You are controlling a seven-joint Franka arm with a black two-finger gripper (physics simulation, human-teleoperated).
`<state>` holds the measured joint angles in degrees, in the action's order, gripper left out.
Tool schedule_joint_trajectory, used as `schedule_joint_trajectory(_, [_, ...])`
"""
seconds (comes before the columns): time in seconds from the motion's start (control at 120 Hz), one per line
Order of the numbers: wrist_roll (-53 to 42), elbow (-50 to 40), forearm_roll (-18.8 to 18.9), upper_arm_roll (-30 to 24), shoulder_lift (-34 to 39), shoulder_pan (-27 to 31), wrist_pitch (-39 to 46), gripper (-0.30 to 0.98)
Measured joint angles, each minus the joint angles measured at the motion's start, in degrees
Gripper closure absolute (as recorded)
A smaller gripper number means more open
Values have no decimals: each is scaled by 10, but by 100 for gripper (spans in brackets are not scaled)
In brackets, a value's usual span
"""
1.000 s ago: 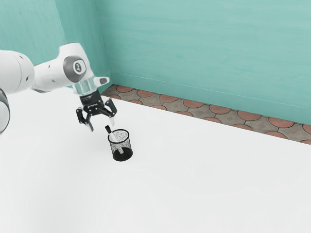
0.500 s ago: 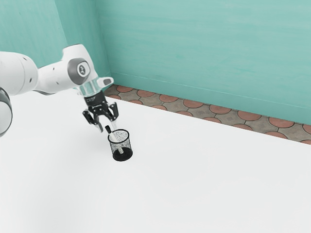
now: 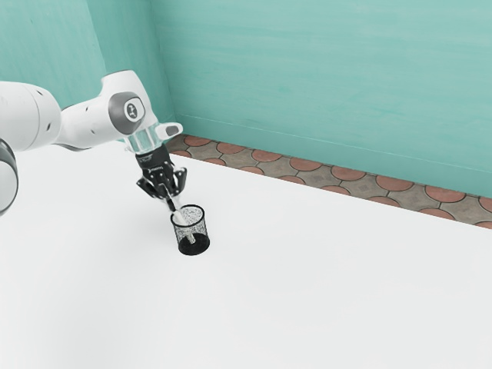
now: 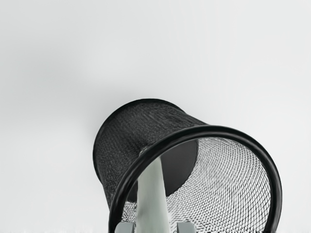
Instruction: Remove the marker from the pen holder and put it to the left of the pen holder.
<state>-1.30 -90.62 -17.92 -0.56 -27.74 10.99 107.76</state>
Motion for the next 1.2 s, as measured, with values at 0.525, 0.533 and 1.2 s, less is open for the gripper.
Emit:
schedule_joint_trajectory(0.525, [-8,183,150,2,33,0,-262,78])
schedule_joint_trajectory(0.533, [-8,186,155,2,31,0,-270,78])
schedule_joint_trajectory(1.2, [-1,326,297,5,-197,12,-577,64])
